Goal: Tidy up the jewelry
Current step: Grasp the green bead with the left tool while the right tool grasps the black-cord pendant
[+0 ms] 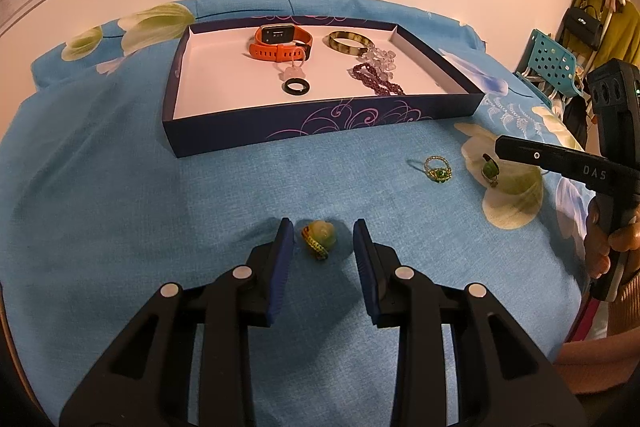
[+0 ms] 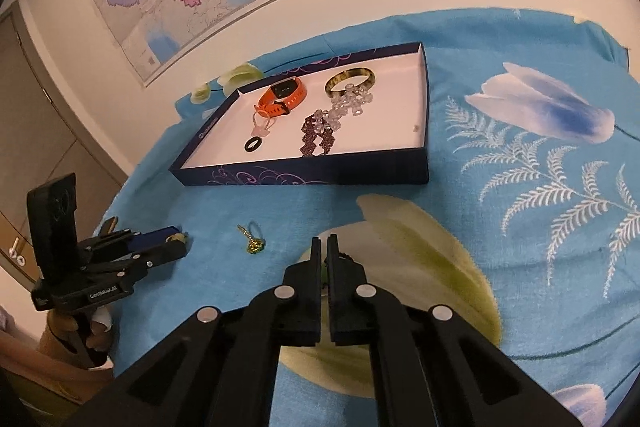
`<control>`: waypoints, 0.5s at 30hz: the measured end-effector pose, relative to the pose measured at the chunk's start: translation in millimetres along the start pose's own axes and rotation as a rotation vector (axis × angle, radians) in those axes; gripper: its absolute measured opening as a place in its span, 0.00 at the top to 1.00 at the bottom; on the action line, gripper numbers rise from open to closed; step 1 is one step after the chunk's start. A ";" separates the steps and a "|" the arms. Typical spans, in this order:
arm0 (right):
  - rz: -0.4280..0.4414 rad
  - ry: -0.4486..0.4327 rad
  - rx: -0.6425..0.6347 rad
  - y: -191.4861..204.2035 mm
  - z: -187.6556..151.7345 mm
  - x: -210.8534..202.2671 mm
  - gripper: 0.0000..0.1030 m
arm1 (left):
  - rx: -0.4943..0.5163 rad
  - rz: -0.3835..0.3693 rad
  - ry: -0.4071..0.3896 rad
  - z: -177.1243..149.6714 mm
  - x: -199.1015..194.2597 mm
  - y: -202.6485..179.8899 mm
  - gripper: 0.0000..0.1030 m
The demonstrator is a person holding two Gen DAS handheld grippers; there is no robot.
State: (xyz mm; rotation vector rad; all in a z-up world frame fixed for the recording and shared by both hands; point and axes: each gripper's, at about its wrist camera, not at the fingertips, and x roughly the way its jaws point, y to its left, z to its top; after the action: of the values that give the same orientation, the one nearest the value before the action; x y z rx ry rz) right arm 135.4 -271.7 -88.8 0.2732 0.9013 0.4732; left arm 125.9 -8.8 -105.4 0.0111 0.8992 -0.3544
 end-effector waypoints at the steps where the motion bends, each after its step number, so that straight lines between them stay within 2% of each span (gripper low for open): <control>1: 0.003 -0.001 0.003 -0.1 -0.4 -0.4 0.92 | 0.000 0.000 0.000 0.1 0.1 0.0 0.70; 6: -0.037 0.027 -0.030 5.3 -2.9 8.5 0.76 | 0.001 0.001 0.000 0.0 0.1 -0.1 0.70; 8: -0.035 0.031 -0.030 4.8 -4.0 12.0 0.76 | 0.000 0.000 0.000 0.0 0.1 0.2 0.70; 10: -0.035 0.030 -0.032 4.8 -4.1 12.0 0.80 | -0.001 0.000 0.000 0.1 0.1 0.2 0.70; 11: -0.032 0.032 -0.032 4.5 -4.3 12.0 0.92 | 0.001 0.001 0.000 0.0 0.1 0.1 0.70; 15: -0.034 0.027 -0.045 5.9 -5.6 10.0 0.94 | 0.000 0.000 0.000 -0.4 0.3 0.4 0.70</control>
State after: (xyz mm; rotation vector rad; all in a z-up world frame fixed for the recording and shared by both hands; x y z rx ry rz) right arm 134.5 -261.5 -96.5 0.2101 0.9191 0.4664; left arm 125.8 -8.5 -106.0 0.0112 0.8987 -0.3550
